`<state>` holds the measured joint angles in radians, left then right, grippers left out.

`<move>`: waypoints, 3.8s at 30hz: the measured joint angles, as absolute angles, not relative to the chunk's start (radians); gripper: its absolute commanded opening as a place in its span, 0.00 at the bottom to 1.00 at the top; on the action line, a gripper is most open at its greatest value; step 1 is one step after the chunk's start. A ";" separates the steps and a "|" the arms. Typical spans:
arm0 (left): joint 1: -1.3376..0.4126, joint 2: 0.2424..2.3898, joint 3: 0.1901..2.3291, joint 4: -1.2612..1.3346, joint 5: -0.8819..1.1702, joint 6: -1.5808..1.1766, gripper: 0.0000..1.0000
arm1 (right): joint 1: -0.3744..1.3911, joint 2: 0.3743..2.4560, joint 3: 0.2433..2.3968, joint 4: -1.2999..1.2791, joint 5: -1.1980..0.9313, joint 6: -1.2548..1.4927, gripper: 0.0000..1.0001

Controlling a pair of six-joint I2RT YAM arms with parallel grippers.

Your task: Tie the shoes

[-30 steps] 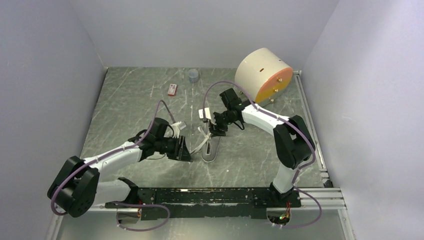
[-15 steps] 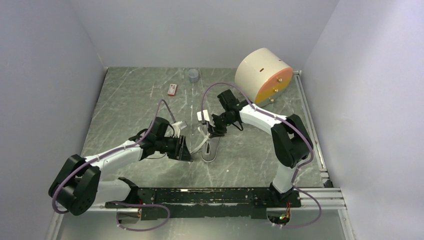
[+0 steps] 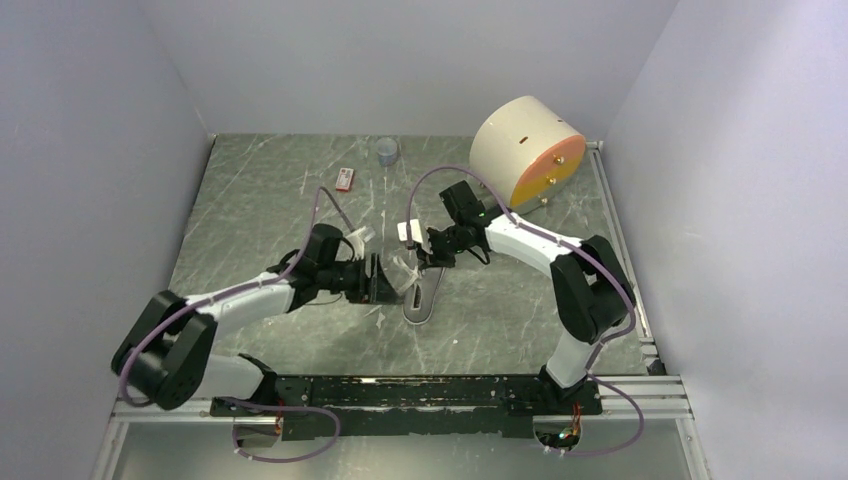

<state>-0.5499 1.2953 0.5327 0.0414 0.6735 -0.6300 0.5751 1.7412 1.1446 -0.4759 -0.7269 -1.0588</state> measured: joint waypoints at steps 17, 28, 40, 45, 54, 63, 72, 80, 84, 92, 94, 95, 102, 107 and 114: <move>-0.545 1.562 0.757 0.244 0.625 -0.783 0.42 | 0.570 1.660 1.046 -0.382 -0.713 -1.010 0.00; -0.545 1.646 0.862 0.152 0.583 -0.711 0.06 | 0.570 1.620 1.031 -0.379 -0.691 -0.970 0.00; -0.545 1.670 0.831 0.175 0.599 -0.728 0.05 | 0.591 1.534 1.029 -0.456 -0.550 -0.769 0.00; -0.545 1.670 0.808 0.180 0.600 -0.736 0.05 | 0.601 1.526 1.019 -0.476 -0.473 -0.666 0.00; -0.544 1.668 0.811 0.078 0.552 -0.717 0.05 | 0.599 1.547 0.963 -0.451 -0.360 -0.319 0.00; -0.543 1.637 0.797 0.019 0.490 -0.703 0.05 | 0.538 1.634 1.040 -0.451 -0.275 0.072 0.00; -0.543 1.629 0.755 0.058 0.482 -0.711 0.05 | 0.454 1.662 0.961 -0.405 -0.368 0.203 0.00; -0.543 1.621 0.732 0.083 0.474 -0.703 0.05 | 0.416 1.600 0.870 -0.310 -0.367 0.252 0.00; -0.543 1.604 0.719 0.094 0.475 -0.699 0.05 | 0.411 1.594 0.857 -0.287 -0.370 0.258 0.00; -0.537 1.617 0.761 0.027 0.484 -0.638 0.76 | 0.397 1.574 0.867 -0.308 -0.354 0.251 0.43; -0.531 1.613 0.783 -0.043 0.451 -0.603 0.89 | 0.381 1.552 0.876 -0.337 -0.321 0.242 0.58; -0.530 1.604 0.789 -0.078 0.428 -0.589 0.90 | 0.374 1.536 0.884 -0.356 -0.307 0.235 0.61; -0.527 1.363 0.786 -0.202 0.353 -0.493 0.75 | 0.367 1.425 0.944 -0.439 -0.307 0.187 0.63; -0.527 1.252 0.690 -0.154 0.450 -0.471 0.80 | 0.367 1.366 0.934 -0.464 -0.365 0.176 0.63; -0.600 1.292 0.617 -0.095 0.575 -0.492 0.73 | 0.367 1.326 0.917 -0.488 -0.433 0.177 0.64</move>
